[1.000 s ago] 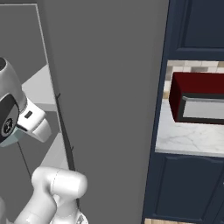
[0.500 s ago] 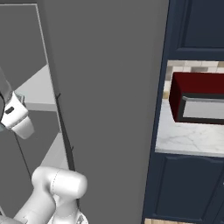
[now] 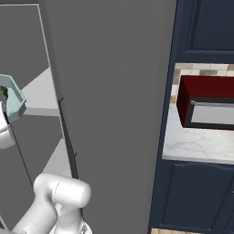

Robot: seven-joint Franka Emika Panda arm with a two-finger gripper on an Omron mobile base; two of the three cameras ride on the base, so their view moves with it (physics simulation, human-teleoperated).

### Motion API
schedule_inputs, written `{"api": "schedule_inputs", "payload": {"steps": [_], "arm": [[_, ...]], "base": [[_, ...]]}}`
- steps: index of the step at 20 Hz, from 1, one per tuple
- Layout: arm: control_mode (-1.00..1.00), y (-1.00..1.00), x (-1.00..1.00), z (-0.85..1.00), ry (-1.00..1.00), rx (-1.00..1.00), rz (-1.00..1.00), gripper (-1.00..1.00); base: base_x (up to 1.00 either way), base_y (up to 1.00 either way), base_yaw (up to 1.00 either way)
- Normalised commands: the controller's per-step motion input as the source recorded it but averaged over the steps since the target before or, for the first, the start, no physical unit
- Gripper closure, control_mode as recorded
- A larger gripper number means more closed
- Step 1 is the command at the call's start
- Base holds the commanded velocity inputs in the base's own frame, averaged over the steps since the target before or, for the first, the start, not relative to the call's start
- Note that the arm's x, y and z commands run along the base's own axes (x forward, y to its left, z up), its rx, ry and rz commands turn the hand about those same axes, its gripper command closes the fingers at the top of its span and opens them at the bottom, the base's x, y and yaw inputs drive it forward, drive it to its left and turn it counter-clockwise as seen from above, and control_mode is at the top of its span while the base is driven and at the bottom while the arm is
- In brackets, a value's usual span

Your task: Take the lemon and broccoli out of the freezer and place them in the tupperware container on the counter. Then put the tupperware containing the vegetables back in the freezer.

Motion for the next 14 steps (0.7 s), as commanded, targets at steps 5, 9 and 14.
{"api": "schedule_inputs", "payload": {"steps": [5, 9, 14], "arm": [[-1.0, 0.2, 0.44, 0.0, 0.0, 0.16, -0.29, 1.0], [-1.0, 0.19, 0.56, 0.0, 0.0, 0.15, -0.24, 1.0], [-1.0, 0.5, 0.44, -0.07, 0.0, 0.06, -0.17, 1.0]], "base": [[0.0, 0.0, 0.0], [0.0, 0.0, 0.0], [0.0, 0.0, 0.0]]}}
